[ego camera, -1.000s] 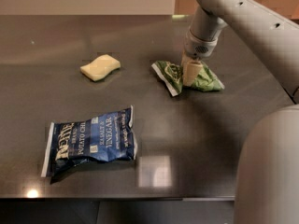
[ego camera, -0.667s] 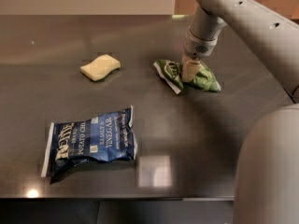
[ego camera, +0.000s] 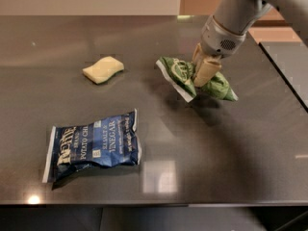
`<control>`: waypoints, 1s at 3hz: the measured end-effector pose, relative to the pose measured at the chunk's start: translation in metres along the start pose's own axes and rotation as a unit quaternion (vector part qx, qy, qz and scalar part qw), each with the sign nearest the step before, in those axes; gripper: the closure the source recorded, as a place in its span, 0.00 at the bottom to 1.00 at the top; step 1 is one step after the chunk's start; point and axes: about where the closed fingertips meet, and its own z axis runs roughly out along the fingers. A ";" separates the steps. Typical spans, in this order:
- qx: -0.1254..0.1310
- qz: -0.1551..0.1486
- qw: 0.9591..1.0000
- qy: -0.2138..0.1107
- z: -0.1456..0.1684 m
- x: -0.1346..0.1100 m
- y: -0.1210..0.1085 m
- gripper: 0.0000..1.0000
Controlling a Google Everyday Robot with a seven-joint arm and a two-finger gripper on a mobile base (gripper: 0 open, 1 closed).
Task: Move green jalapeno chip bag near blue chip bag
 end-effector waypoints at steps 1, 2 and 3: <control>-0.022 -0.010 0.999 -0.031 -0.014 -0.012 0.037 1.00; -0.054 -0.026 0.997 -0.051 -0.018 -0.029 0.079 1.00; -0.075 -0.038 0.994 -0.068 -0.022 -0.045 0.110 0.82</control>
Offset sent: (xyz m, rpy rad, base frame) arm -0.1431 0.0287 0.0236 0.1138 0.1806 0.1747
